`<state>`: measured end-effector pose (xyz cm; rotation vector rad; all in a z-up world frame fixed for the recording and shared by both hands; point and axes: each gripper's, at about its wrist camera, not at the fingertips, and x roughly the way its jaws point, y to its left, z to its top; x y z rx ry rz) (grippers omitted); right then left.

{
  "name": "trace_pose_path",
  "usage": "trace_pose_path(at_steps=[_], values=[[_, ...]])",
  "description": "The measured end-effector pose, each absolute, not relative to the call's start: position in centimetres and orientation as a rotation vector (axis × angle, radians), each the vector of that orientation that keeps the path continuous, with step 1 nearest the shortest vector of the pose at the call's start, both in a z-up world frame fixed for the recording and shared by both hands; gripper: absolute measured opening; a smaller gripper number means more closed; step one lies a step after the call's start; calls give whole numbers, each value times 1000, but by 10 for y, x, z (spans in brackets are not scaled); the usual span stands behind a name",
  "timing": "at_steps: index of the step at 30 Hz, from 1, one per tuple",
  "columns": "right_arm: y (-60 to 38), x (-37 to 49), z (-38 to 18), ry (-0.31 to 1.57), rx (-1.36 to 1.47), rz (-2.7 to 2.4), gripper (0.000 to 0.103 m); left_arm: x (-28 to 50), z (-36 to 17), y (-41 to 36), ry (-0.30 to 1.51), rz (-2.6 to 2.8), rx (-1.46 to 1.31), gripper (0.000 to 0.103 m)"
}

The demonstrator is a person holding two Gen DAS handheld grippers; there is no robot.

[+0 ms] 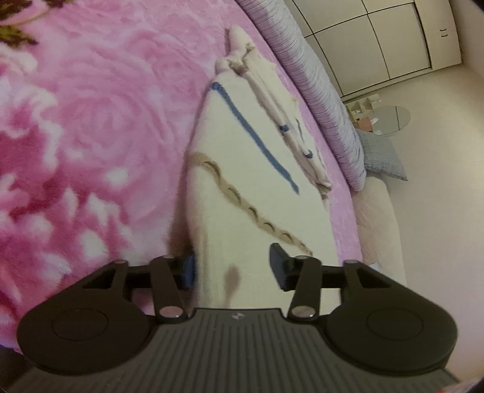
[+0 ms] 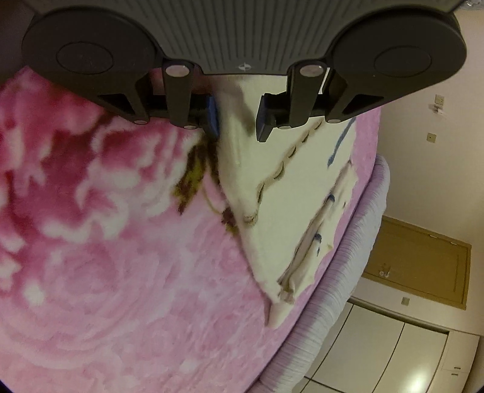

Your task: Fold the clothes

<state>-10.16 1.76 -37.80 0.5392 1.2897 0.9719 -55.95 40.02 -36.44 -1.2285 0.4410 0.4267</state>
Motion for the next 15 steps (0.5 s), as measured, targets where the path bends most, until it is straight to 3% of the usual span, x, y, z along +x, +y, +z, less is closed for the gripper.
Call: trace_pose_path(at_steps=[5,9,12,15], values=[[26,-99,-380,1292,545,984,33,-555,-372,403,458,435,-1241,27],[30,-97,-382,1290,543,987,27,-552,-374,406,476,453,-1241,9],[36,-101,-376,1286,487,972,13,-551,-371,405,483,464,-1217,7],[32,-107,-366,1267,484,971,11,-557,-362,404,461,466,-1198,6]])
